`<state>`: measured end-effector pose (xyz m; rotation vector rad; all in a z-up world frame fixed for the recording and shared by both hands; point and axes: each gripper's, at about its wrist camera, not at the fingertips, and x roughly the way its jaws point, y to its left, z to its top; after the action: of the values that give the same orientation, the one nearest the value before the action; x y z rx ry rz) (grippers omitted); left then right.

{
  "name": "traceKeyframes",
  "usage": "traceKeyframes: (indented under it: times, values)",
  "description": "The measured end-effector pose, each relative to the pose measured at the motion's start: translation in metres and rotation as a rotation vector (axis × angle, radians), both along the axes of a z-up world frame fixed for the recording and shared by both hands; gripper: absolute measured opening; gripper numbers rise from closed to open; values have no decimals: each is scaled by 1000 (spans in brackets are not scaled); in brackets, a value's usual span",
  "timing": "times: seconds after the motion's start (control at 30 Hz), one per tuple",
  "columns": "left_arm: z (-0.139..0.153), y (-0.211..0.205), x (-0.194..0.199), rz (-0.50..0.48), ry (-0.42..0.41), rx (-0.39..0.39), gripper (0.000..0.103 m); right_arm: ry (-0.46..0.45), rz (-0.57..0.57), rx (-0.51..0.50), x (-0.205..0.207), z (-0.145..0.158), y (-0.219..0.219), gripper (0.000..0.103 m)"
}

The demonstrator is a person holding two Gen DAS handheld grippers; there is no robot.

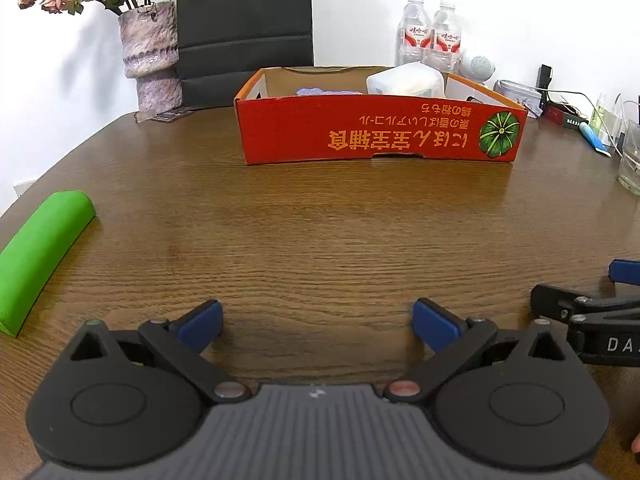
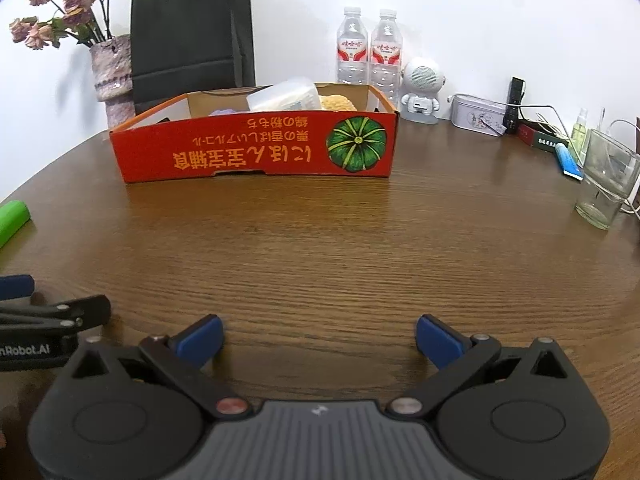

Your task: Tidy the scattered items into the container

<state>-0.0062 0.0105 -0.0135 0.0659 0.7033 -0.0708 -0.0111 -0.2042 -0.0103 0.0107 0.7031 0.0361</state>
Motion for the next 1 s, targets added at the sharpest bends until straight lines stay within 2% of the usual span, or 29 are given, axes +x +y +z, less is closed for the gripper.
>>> traceKeyframes:
  times: [0.17,1.0]
  values:
    - [-1,0,-3,-32,-2,-8,103,0,17,0,0,0,4,103]
    - [-1,2,-7,-34,0,-24,103,-1,32,1,-6,1,9,103]
